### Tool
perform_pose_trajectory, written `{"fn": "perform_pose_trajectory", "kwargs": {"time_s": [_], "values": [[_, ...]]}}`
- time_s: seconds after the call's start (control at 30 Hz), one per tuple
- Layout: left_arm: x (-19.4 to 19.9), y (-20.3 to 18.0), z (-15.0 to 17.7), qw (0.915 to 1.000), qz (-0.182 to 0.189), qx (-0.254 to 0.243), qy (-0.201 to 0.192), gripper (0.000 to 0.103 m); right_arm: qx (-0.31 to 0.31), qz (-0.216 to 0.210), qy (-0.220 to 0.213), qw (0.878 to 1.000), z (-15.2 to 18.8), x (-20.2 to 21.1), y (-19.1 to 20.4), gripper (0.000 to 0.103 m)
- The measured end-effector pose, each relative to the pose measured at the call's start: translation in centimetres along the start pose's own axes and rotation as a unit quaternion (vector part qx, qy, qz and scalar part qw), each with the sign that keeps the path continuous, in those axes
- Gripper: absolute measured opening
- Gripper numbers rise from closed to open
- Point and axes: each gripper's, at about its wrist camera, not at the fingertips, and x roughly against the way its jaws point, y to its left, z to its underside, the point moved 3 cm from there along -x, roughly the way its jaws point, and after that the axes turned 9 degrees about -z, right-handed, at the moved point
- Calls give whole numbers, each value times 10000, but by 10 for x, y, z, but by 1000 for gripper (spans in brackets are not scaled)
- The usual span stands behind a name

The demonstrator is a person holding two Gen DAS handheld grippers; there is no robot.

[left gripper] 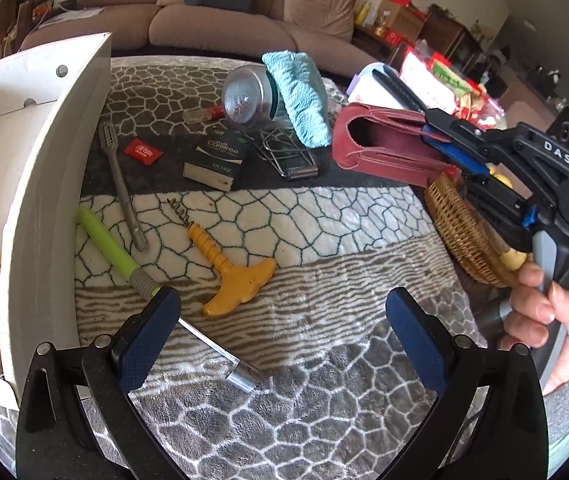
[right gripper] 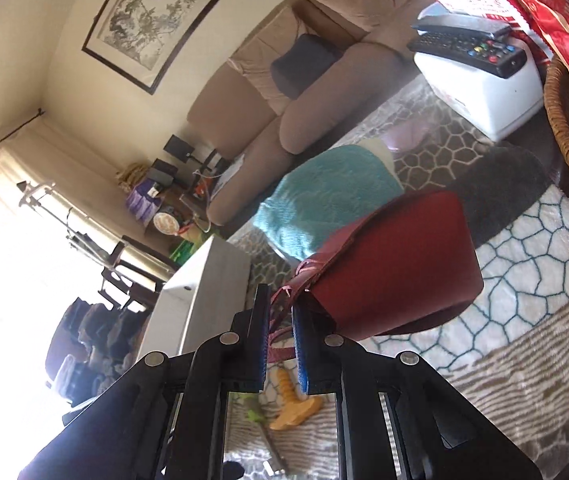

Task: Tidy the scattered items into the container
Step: 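Lift the red bag with the right gripper and lower it into the box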

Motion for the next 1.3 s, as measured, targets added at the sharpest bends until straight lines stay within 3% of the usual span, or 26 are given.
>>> {"fn": "perform_pose_trajectory", "kwargs": {"time_s": [0.17, 0.4, 0.6, 0.8, 0.93, 1.1, 1.3], "values": [[37, 7, -15, 9982, 270, 80, -524, 103, 449, -332, 229, 9982, 20, -7, 50, 11], [92, 46, -36, 9922, 209, 257, -1199, 103, 1094, -695, 824, 9881, 48, -61, 122, 11], [127, 132, -47, 9820, 140, 1166, -1479, 103, 1692, -929, 1411, 9710, 50, -147, 200, 10], [150, 231, -38, 9609, -329, 2182, -1670, 103, 1928, -944, 1936, 9573, 69, -265, 255, 10], [146, 276, -26, 9532, -454, 2632, -1419, 103, 1706, -966, 2225, 9550, 91, -350, 268, 10], [156, 310, -12, 9428, -620, 2937, -1452, 103, 1466, -966, 2510, 9519, 117, -444, 264, 10], [151, 339, -7, 9375, -684, 3140, -1338, 103, 1364, -938, 2647, 9500, 132, -510, 243, 10]]}}
